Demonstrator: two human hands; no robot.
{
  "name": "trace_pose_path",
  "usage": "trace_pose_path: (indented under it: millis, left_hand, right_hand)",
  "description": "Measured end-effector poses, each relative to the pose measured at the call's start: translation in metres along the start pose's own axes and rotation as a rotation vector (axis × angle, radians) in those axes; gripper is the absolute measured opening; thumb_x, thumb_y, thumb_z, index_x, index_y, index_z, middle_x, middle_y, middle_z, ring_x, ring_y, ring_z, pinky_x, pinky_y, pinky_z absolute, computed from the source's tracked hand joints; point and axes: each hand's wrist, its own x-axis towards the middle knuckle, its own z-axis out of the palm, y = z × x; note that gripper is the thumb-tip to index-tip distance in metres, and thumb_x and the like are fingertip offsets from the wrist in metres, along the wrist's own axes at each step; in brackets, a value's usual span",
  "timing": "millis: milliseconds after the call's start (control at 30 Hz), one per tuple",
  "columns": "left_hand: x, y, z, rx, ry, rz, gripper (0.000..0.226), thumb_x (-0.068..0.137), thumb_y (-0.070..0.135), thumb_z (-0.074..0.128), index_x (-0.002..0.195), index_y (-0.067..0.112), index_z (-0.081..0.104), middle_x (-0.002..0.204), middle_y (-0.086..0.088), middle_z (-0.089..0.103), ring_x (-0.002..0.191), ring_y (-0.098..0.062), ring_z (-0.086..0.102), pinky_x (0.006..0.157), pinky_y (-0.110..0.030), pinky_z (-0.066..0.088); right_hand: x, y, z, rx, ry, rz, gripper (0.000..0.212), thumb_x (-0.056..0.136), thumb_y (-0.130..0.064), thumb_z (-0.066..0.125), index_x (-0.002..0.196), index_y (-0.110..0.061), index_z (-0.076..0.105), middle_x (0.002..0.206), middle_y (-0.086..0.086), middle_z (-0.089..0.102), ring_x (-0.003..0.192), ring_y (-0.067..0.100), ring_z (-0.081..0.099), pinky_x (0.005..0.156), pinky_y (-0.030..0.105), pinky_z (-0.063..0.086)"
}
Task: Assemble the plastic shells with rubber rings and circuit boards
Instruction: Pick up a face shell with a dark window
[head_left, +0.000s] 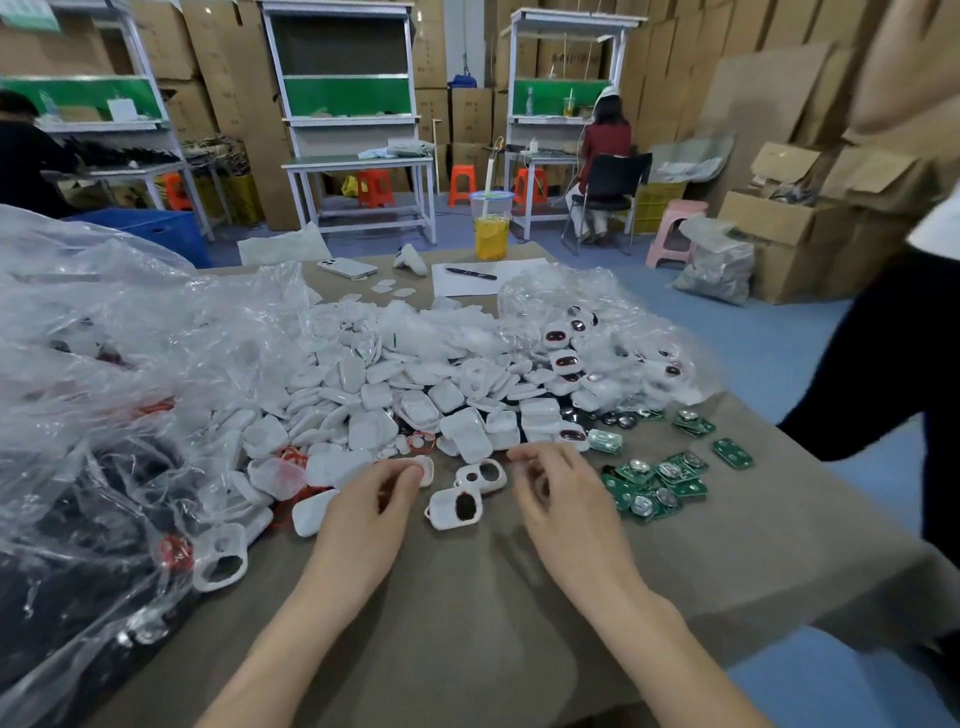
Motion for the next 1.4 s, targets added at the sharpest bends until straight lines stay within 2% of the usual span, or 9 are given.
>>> trace_pose_path:
  millis: [133,233,433,567,833,900,967,1067,1400]
  left_hand:
    - [-0.001,-0.006,0.002,-0.049,0.074,0.005,0.021,0.103,0.038,0.051,0.094,0.031,0.069,0.069,0.024,0.062,0.064,0.000,0.055,0.065,-0.025,0.042]
    - [0.006,-0.007,0.002,-0.051,0.098,0.010,0.025,0.103,0.040,0.049,0.089,0.028,0.067,0.065,0.023,0.060,0.063,-0.008,0.054,0.064,-0.030,0.044]
    - [0.014,-0.008,0.005,-0.049,0.095,0.029,0.025,0.103,0.037,0.049,0.090,0.029,0.069,0.070,0.020,0.064,0.055,-0.002,0.051,0.058,-0.026,0.044]
    - [0.014,-0.011,0.004,-0.182,0.096,-0.025,0.026,0.104,0.032,0.050,0.088,0.029,0.070,0.056,0.004,0.055,0.044,-0.010,0.045,0.044,-0.020,0.041]
    - [0.010,-0.008,0.002,-0.240,0.085,-0.040,0.026,0.104,0.029,0.050,0.089,0.030,0.072,0.059,0.002,0.056,0.046,-0.011,0.045,0.043,-0.022,0.040]
    - [0.010,-0.007,0.001,-0.251,0.081,-0.040,0.026,0.104,0.030,0.050,0.090,0.029,0.072,0.059,0.004,0.056,0.047,-0.010,0.045,0.043,-0.021,0.040]
    - [0.010,-0.006,0.001,-0.253,0.079,-0.043,0.026,0.104,0.030,0.050,0.090,0.029,0.072,0.060,0.003,0.057,0.048,-0.010,0.045,0.043,-0.021,0.040]
    - [0.010,-0.007,0.001,-0.253,0.078,-0.041,0.026,0.104,0.030,0.050,0.089,0.030,0.072,0.060,0.002,0.057,0.047,-0.010,0.045,0.043,-0.020,0.039]
    - [0.009,-0.005,0.001,-0.260,0.078,-0.019,0.027,0.103,0.033,0.052,0.084,0.039,0.070,0.061,-0.009,0.056,0.048,-0.010,0.045,0.046,-0.025,0.040]
  right_hand:
    - [-0.002,0.021,-0.017,-0.444,0.216,0.042,0.024,0.087,-0.016,0.067,0.110,-0.021,0.070,0.108,0.004,0.063,0.097,0.027,0.055,0.085,0.042,0.043]
    - [-0.002,0.031,-0.018,-0.570,0.104,0.163,0.024,0.093,-0.026,0.060,0.116,-0.023,0.065,0.115,0.004,0.059,0.106,0.028,0.052,0.089,0.042,0.039]
    - [0.002,0.035,-0.013,-0.474,0.111,0.103,0.024,0.090,-0.009,0.064,0.110,-0.019,0.069,0.109,0.007,0.064,0.100,0.030,0.055,0.085,0.042,0.042]
    - [0.003,0.039,-0.014,-0.436,0.044,0.059,0.032,0.090,0.000,0.060,0.116,-0.017,0.068,0.112,0.006,0.063,0.101,0.029,0.053,0.088,0.039,0.042]
    - [0.001,0.036,-0.015,-0.402,0.052,0.025,0.029,0.092,-0.009,0.061,0.119,-0.018,0.066,0.124,0.006,0.061,0.113,0.029,0.054,0.096,0.041,0.043]
    - [0.004,0.036,-0.012,-0.484,0.065,0.072,0.040,0.095,-0.021,0.060,0.135,-0.019,0.058,0.141,0.013,0.052,0.132,0.033,0.045,0.110,0.046,0.034]
    - [0.012,0.038,-0.010,-0.545,-0.010,0.148,0.056,0.101,-0.036,0.048,0.153,-0.021,0.034,0.159,0.015,0.029,0.147,0.034,0.025,0.120,0.048,0.018]
    - [0.030,0.038,-0.008,-0.547,-0.125,0.220,0.064,0.104,-0.046,0.034,0.159,-0.023,0.011,0.166,0.012,0.011,0.152,0.030,0.012,0.122,0.049,0.008]
    - [0.047,0.020,0.016,-0.485,-0.147,0.093,0.047,0.101,-0.036,0.039,0.147,-0.029,0.036,0.148,-0.002,0.042,0.132,0.024,0.042,0.115,0.040,0.024]
